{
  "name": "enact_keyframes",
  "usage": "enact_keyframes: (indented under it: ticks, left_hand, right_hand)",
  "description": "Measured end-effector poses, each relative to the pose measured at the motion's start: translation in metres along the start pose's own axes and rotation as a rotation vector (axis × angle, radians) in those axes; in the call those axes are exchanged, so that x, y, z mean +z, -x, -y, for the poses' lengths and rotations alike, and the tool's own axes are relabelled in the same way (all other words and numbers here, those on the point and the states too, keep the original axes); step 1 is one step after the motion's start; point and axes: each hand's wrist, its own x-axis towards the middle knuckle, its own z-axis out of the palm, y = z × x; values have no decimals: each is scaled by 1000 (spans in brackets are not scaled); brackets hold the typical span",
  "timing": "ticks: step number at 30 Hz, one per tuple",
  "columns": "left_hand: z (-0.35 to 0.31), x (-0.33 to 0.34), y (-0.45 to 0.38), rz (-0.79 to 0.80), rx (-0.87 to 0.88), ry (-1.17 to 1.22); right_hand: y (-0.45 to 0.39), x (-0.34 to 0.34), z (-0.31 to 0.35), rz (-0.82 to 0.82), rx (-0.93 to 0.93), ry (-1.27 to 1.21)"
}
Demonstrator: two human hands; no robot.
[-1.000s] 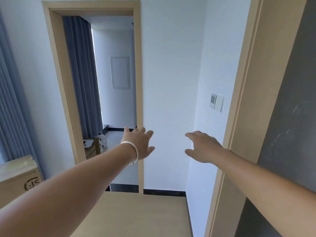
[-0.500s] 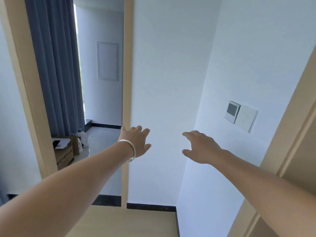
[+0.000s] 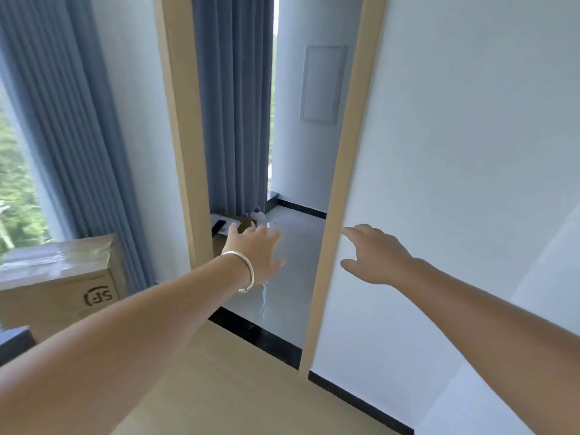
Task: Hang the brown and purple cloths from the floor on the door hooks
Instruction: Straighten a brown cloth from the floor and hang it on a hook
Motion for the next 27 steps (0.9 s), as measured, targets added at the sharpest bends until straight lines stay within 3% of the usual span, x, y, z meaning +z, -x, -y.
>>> enact_keyframes:
  ticks: [10,19,27]
  left_hand:
    - [142,30,34,138,-601,-83]
    - [250,60,130,229,-1001,-113]
    - [373,112,201,274,-1197,-46]
  right_hand:
    - [-173,36,140,25,-602,-92]
    - [-210,70,318,128,-985,-127]
    - [-227,115,493,231,-1187,-101]
